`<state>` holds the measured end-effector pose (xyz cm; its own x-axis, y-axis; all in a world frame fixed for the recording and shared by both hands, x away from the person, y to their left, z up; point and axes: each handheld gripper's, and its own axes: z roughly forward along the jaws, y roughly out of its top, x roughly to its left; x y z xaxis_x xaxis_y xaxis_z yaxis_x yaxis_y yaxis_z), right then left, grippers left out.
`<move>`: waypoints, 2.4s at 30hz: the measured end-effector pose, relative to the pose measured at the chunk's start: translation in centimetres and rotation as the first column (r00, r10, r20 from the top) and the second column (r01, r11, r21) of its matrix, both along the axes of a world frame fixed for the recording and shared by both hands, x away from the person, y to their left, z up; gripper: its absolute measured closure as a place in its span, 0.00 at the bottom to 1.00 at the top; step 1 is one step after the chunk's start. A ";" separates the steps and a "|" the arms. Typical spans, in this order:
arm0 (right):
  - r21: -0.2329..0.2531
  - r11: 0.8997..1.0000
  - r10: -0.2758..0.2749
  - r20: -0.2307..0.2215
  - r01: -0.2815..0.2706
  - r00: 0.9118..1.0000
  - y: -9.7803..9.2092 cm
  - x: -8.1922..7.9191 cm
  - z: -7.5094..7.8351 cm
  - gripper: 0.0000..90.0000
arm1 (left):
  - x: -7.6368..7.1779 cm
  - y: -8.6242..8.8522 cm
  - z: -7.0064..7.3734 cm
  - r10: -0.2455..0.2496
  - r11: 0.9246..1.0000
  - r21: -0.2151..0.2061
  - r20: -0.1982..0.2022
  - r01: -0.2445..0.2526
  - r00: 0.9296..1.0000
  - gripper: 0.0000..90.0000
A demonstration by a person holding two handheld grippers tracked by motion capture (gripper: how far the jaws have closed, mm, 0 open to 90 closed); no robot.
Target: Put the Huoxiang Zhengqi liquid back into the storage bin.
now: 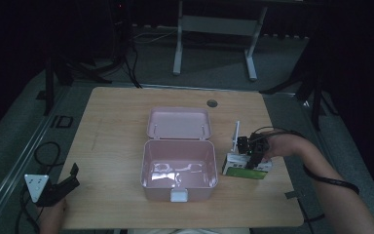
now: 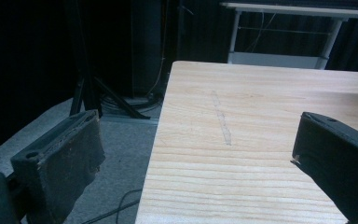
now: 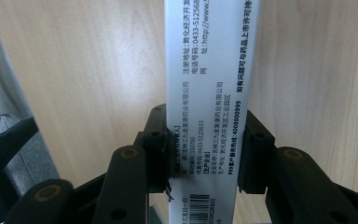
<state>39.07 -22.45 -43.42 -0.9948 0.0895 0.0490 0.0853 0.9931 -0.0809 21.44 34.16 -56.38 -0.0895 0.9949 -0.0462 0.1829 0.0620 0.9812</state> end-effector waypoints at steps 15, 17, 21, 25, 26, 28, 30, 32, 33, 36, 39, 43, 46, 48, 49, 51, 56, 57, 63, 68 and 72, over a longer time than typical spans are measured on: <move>-0.030 0.999 0.045 -0.005 -0.045 0.999 -0.2 -3.8 1.6 0.69 | 0.0 0.0 0.0 0.001 1.000 0.000 -0.002 -0.001 1.000 0.02; -0.021 0.999 0.042 -0.003 -0.042 0.999 -0.2 -4.2 2.5 0.69 | 0.0 0.0 0.0 0.002 1.000 -0.001 -0.002 -0.002 1.000 0.02; -0.026 0.999 0.041 0.007 -0.041 0.999 -0.2 -4.6 3.8 0.69 | 0.0 0.0 0.0 0.002 1.000 -0.001 -0.003 -0.002 1.000 0.02; -0.027 0.999 0.042 0.025 -0.042 0.999 -0.1 -4.9 5.2 0.69 | 0.0 0.0 0.0 0.002 1.000 -0.002 -0.003 -0.002 1.000 0.02; -0.024 0.999 0.037 0.026 -0.036 0.999 0.0 -5.0 5.6 0.69 | 0.0 0.0 0.0 0.002 1.000 -0.002 -0.003 -0.002 1.000 0.02; -0.020 0.999 0.043 0.039 -0.043 0.998 0.1 -5.2 6.2 0.69 | 0.0 0.0 0.0 0.003 1.000 -0.002 -0.003 -0.003 1.000 0.02; -0.020 0.998 0.053 0.040 -0.053 0.998 0.4 -5.4 7.1 0.69 | 0.0 0.0 0.0 0.003 1.000 -0.002 -0.003 -0.003 1.000 0.02; -0.021 0.998 0.054 0.039 -0.053 0.998 0.5 -5.5 7.5 0.69 | 0.0 0.1 0.0 0.003 1.000 -0.001 -0.004 -0.003 1.000 0.02; -0.020 0.998 0.058 0.041 -0.058 0.997 0.6 -5.6 7.9 0.69 | 0.0 0.0 0.0 0.004 1.000 -0.003 -0.004 -0.004 1.000 0.02; -0.021 0.998 0.058 0.048 -0.057 0.997 0.8 -5.8 9.0 0.69 | 0.0 0.0 0.0 0.004 1.000 -0.004 -0.004 -0.004 1.000 0.02; -0.028 0.998 0.055 0.059 -0.054 0.997 1.0 -6.0 10.3 0.69 | 0.0 0.0 0.0 0.003 1.000 -0.004 -0.004 -0.003 1.000 0.02; -0.031 0.998 0.057 0.088 -0.055 0.994 1.1 -6.4 11.8 0.69 | 0.0 0.0 0.0 0.002 1.000 -0.003 -0.005 -0.002 1.000 0.02; -0.022 0.998 0.056 0.098 -0.054 0.994 1.2 -6.4 12.4 0.69 | 0.0 0.0 0.0 0.002 1.000 -0.001 -0.004 -0.002 1.000 0.02; -0.016 0.999 0.050 0.099 -0.049 0.994 1.3 -6.3 12.9 0.69 | 0.0 0.0 0.0 0.003 1.000 -0.001 -0.005 -0.003 1.000 0.02; -0.018 0.999 0.051 0.100 -0.049 0.994 1.4 -6.2 13.1 0.69 | 0.0 0.0 0.0 0.003 1.000 -0.002 -0.005 -0.003 1.000 0.02; -0.022 0.999 0.047 0.101 -0.045 0.994 1.6 -6.1 13.3 0.69 | 0.0 0.0 0.0 0.004 1.000 -0.003 -0.004 -0.004 1.000 0.02; -0.005 0.999 0.042 0.095 -0.041 0.995 2.0 -5.8 13.8 0.69 | 0.0 0.0 0.0 0.003 1.000 -0.002 -0.004 -0.003 1.000 0.02; 0.000 0.999 0.045 0.092 -0.045 0.995 2.3 -5.8 14.0 0.69 | 0.0 0.0 0.0 0.003 1.000 -0.002 -0.004 -0.003 1.000 0.02; -0.003 0.999 0.047 0.094 -0.047 0.995 3.4 -5.5 14.2 0.69 | 0.0 0.0 0.0 0.003 1.000 0.000 -0.003 -0.003 1.000 0.02; 0.001 0.998 0.065 0.091 -0.065 0.994 4.6 -5.5 14.1 0.69 | 0.0 0.1 0.0 0.002 1.000 -0.007 -0.003 -0.002 1.000 0.02; -0.011 0.997 0.080 0.086 -0.079 0.993 5.6 -5.5 13.7 0.69 | 0.0 0.1 0.0 0.001 1.000 -0.004 -0.004 -0.001 1.000 0.02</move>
